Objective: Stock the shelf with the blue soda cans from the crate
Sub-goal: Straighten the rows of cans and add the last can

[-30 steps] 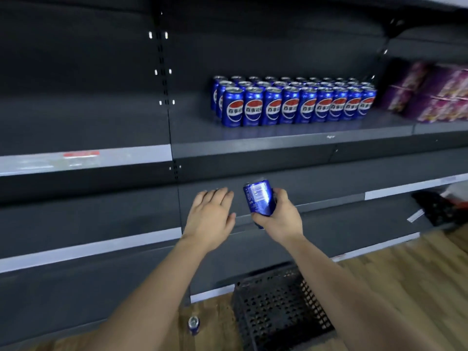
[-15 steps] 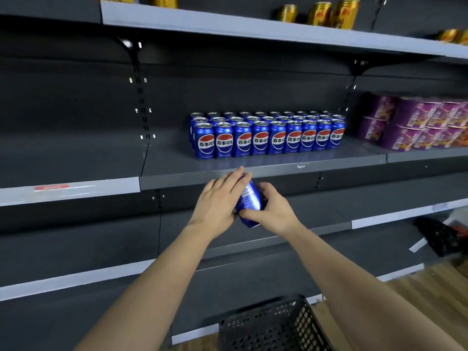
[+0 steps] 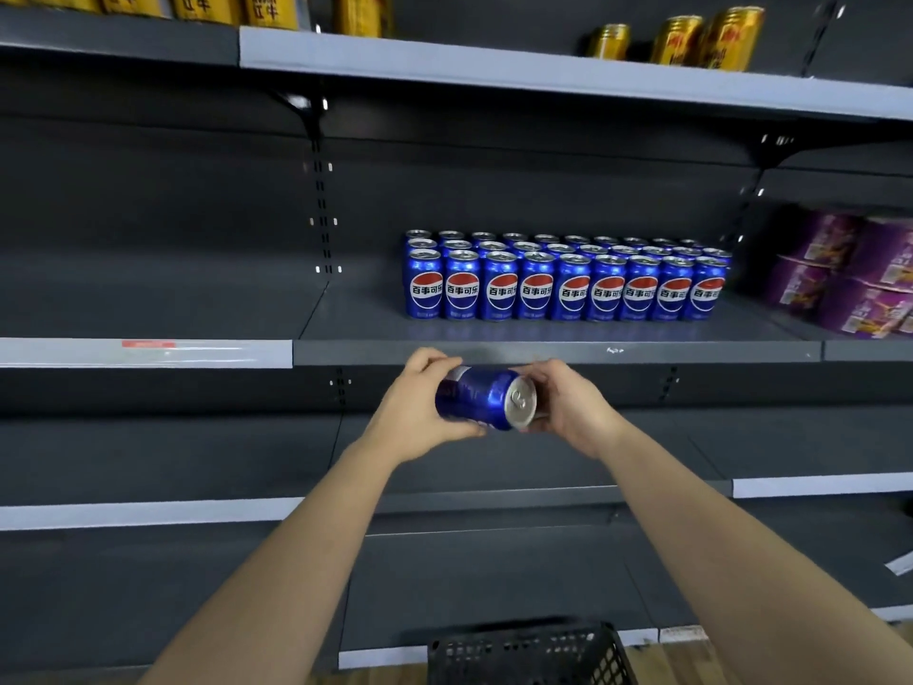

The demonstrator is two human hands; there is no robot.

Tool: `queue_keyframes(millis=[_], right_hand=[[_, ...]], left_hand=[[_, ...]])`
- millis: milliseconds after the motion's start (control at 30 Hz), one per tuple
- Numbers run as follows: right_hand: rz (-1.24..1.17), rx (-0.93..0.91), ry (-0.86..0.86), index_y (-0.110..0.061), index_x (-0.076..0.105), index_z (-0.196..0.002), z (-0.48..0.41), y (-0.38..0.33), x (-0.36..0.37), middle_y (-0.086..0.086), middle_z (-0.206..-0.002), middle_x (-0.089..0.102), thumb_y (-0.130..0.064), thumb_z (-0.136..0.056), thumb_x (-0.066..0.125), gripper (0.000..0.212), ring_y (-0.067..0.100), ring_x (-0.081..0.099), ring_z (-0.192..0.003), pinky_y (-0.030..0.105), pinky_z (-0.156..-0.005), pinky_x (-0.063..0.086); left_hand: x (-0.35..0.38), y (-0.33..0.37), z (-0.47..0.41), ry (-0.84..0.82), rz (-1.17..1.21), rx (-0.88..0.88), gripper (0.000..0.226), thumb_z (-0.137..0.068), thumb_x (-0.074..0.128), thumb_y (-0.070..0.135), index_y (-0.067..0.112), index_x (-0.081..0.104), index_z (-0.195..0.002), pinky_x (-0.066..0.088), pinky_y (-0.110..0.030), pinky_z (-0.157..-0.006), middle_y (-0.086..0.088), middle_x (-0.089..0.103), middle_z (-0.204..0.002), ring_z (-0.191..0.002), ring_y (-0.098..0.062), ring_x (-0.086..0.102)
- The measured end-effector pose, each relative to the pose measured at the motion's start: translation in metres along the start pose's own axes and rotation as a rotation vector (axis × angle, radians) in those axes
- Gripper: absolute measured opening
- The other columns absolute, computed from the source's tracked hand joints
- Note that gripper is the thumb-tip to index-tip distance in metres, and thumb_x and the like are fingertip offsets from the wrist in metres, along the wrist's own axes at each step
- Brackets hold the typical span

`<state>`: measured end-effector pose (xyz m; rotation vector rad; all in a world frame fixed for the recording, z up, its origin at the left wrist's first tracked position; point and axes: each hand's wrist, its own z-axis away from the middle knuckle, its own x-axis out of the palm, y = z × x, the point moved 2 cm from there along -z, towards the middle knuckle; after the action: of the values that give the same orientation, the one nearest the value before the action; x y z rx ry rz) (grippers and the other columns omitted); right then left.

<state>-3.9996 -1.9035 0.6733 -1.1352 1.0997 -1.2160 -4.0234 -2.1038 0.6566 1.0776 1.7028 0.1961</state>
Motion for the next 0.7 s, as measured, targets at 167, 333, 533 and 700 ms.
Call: queue_keyframes(millis=[167, 333, 533, 700], right_hand=[[0.007, -0.121, -0.1, -0.011, 0.067, -0.102, -0.004, 0.004, 0.004, 0.01, -0.09, 0.07, 0.011, -0.088, 0.041, 0.037, 0.023, 0.067, -0.079, 0.027, -0.064, 0.054], [-0.156, -0.233, -0.162, -0.009, 0.066, -0.093, -0.006, 0.003, 0.002, 0.011, -0.095, 0.069, 0.003, -0.079, 0.057, 0.02, 0.027, 0.066, -0.09, 0.045, -0.085, 0.057], [-0.155, -0.228, -0.18, -0.003, 0.058, -0.12, -0.005, 0.0, 0.006, 0.017, -0.11, 0.062, -0.013, -0.079, 0.066, 0.042, 0.028, 0.061, -0.096, 0.04, -0.081, 0.056], [-0.173, -0.248, -0.163, -0.013, 0.047, -0.115, -0.004, -0.005, 0.01, 0.014, -0.106, 0.067, -0.004, -0.083, 0.069, 0.04, 0.026, 0.066, -0.093, 0.038, -0.079, 0.056]], left_hand=[[0.002, -0.012, 0.001, -0.041, 0.316, -0.208, 0.093, -0.048, 0.089, 0.054, 0.027, 0.055, -0.131, 0.045, -0.031, -0.101, 0.011, 0.051, -0.122, -0.111, -0.007, 0.056], [0.005, -0.012, 0.004, -0.107, 0.755, -0.32, 0.075, -0.053, 0.087, 0.044, 0.02, 0.053, -0.116, 0.054, -0.035, -0.073, 0.0, 0.065, -0.117, -0.099, -0.017, 0.066], [0.004, -0.003, 0.003, -0.134, 1.04, -0.405, 0.037, -0.073, 0.07, 0.038, 0.013, 0.057, -0.098, 0.049, -0.027, -0.059, -0.003, 0.069, -0.087, -0.071, -0.015, 0.064], [0.011, 0.005, -0.002, -0.212, 1.072, -0.446, 0.052, -0.079, 0.058, 0.051, 0.017, 0.064, -0.118, 0.05, -0.024, -0.065, -0.003, 0.07, -0.11, -0.089, -0.013, 0.065]])
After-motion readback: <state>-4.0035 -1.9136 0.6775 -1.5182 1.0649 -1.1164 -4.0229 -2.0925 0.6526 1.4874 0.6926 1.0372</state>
